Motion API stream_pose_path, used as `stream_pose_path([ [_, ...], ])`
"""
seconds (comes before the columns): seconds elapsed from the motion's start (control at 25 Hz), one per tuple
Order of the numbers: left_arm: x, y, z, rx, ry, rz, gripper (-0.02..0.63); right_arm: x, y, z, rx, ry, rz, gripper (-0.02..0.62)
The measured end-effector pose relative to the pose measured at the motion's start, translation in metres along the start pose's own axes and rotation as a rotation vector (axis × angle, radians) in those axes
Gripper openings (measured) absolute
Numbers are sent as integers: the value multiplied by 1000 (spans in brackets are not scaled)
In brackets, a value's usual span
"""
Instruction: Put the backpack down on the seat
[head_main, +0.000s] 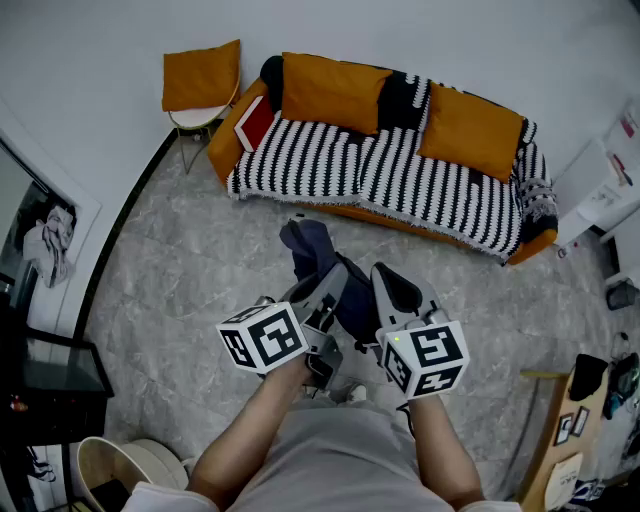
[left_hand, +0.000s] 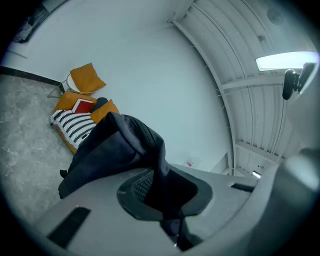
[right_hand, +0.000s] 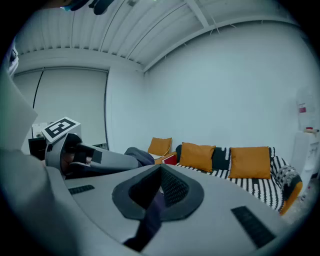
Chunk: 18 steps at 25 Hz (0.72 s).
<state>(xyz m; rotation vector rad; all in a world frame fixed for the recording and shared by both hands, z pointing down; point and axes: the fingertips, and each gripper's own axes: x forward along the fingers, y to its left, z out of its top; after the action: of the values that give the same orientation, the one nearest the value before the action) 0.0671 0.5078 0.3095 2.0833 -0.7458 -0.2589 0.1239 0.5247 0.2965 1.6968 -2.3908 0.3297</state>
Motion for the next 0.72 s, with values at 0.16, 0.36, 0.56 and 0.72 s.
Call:
stream_pose_path([
  [0.16, -4, -3, 2, 2, 9, -11, 29, -3, 7, 0, 2, 3, -6, 2],
  [0.36, 1, 5, 9, -13, 20, -3, 29, 2, 4, 2, 25, -3, -39, 2],
  [0.56, 2, 15, 13, -25, 29, -1, 29, 11, 8, -1, 20, 6, -42, 2],
  [0.72, 2, 23, 22, -41, 23, 8, 29, 23, 11, -2, 22, 18, -28, 2],
])
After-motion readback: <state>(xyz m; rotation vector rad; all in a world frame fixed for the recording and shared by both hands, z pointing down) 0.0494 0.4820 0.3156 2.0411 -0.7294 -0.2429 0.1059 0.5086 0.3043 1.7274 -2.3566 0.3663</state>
